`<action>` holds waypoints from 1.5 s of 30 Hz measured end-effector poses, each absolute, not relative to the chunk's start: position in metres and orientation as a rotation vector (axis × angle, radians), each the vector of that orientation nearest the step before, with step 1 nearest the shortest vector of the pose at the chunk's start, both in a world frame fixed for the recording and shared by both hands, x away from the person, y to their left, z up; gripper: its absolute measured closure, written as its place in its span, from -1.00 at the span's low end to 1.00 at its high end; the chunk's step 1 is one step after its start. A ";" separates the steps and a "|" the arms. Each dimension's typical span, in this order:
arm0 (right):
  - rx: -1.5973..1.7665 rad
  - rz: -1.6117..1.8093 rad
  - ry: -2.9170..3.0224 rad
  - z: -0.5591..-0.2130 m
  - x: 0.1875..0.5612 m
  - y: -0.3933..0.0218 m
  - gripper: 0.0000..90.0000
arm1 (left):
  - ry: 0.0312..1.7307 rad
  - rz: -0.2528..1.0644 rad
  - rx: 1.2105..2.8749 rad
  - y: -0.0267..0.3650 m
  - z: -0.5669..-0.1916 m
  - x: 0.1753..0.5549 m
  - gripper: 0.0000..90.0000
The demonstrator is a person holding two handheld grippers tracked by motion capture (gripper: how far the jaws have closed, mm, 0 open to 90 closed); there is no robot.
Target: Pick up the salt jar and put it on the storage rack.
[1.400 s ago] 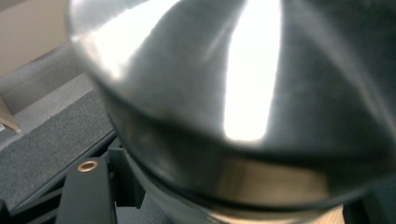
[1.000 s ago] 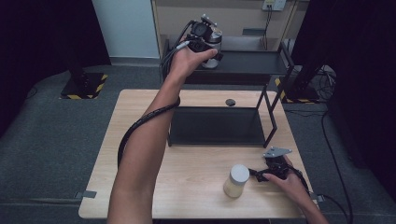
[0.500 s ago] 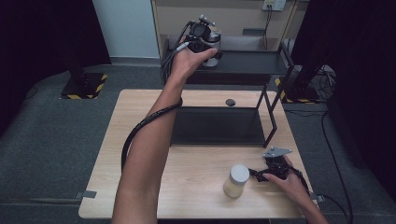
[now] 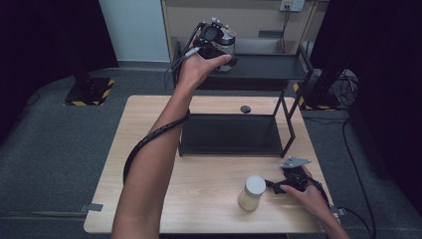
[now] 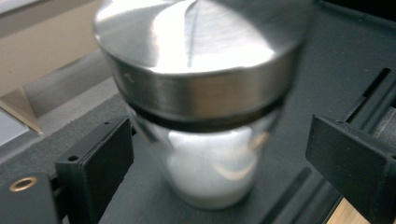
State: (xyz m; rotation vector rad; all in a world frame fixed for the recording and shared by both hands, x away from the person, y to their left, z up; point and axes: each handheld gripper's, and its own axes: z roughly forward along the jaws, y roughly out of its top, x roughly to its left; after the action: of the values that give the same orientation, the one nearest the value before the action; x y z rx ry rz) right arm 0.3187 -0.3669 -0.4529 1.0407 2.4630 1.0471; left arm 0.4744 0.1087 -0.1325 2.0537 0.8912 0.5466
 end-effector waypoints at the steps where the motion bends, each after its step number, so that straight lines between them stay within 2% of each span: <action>1: 1.043 1.047 2.463 -0.453 0.319 -0.367 -0.96 | 0.889 0.550 2.052 0.110 -0.131 0.472 -0.85; 13: 1.042 1.045 2.463 -0.453 0.319 -0.367 -0.96 | 0.829 0.526 2.046 0.132 -0.121 0.436 -0.87; 22: 1.051 1.042 2.458 -0.453 0.317 -0.366 -0.96 | 0.669 0.483 2.106 0.147 -0.127 0.411 -0.87; 31: 1.049 1.043 2.455 -0.453 0.317 -0.366 -0.96 | 0.494 0.433 2.142 0.160 -0.153 0.406 -0.87; 45: 1.051 1.047 2.452 -0.453 0.317 -0.366 -0.96 | 0.381 0.383 2.213 0.149 -0.195 0.389 -0.87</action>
State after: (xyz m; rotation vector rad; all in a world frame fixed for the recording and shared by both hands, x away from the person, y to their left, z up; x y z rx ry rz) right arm 0.3168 -0.3660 -0.4533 1.0505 2.4524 1.0467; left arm 0.3891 0.1493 -0.1949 2.2126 0.3811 0.3832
